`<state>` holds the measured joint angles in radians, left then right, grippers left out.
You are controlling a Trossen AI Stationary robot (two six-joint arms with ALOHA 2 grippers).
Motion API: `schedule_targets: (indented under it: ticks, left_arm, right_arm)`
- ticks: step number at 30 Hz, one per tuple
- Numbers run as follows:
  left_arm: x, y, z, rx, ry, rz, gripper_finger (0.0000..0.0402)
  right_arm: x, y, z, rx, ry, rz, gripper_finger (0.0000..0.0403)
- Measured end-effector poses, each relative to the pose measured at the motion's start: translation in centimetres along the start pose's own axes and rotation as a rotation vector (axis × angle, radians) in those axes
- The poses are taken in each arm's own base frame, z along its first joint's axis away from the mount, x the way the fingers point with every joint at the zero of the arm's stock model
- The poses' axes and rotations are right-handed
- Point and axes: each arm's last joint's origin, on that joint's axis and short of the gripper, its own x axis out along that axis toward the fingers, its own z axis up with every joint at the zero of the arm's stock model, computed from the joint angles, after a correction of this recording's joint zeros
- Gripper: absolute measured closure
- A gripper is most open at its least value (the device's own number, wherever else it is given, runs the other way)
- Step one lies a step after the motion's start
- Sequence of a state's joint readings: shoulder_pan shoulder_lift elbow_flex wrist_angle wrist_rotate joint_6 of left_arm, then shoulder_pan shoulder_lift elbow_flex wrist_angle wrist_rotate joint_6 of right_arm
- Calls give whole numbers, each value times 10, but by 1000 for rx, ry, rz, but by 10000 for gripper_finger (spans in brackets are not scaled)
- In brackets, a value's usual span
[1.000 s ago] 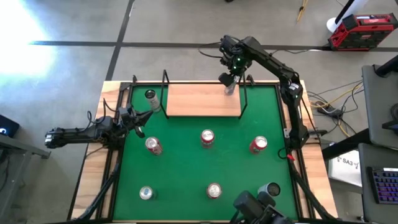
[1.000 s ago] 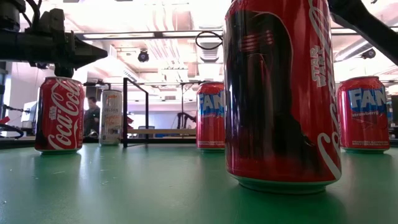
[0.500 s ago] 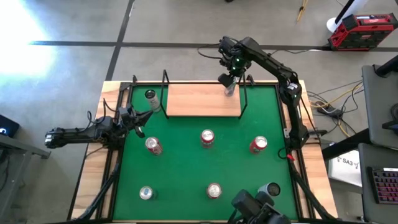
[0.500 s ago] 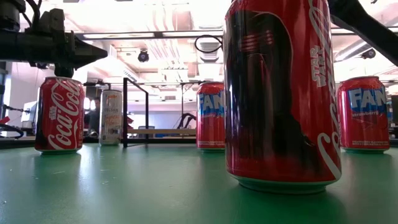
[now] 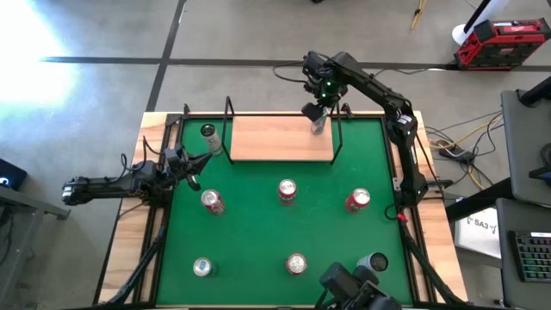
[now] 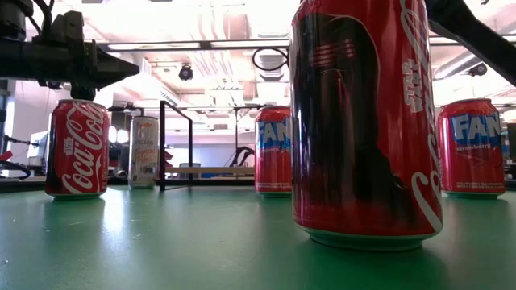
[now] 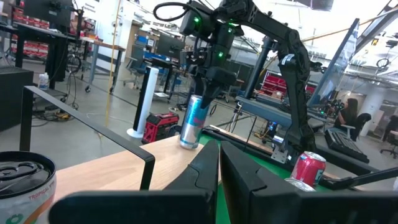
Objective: Place canned beverage on shelf
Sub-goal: Put the top blue soda can onto the shelf, then put the right red soda can on the shelf
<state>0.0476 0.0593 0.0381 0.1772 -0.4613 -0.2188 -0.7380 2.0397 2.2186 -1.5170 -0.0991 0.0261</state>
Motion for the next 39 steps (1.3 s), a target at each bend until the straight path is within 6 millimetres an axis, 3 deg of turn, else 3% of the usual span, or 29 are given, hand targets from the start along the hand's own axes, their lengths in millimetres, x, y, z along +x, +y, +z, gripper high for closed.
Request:
schedule_targets:
  ticks: [18, 22, 28, 32, 39]
  left_arm:
    - [0, 0, 0, 0, 0, 0, 402]
    - [0, 0, 0, 0, 0, 0, 402]
    - [0, 0, 0, 0, 0, 0, 402]
    - [0, 0, 0, 0, 0, 0, 402]
    - [0, 0, 0, 0, 0, 0, 402]
  right_arm:
    - [2, 2, 0, 11, 8, 5, 140]
    - [2, 3, -1, 8, 9, 2, 118]
    - [1, 3, -2, 30, 26, -2, 53]
    - [-7, 5, -7, 39, 33, 0, 23]
    - [-46, 25, -27, 13, -61, 19, 19]
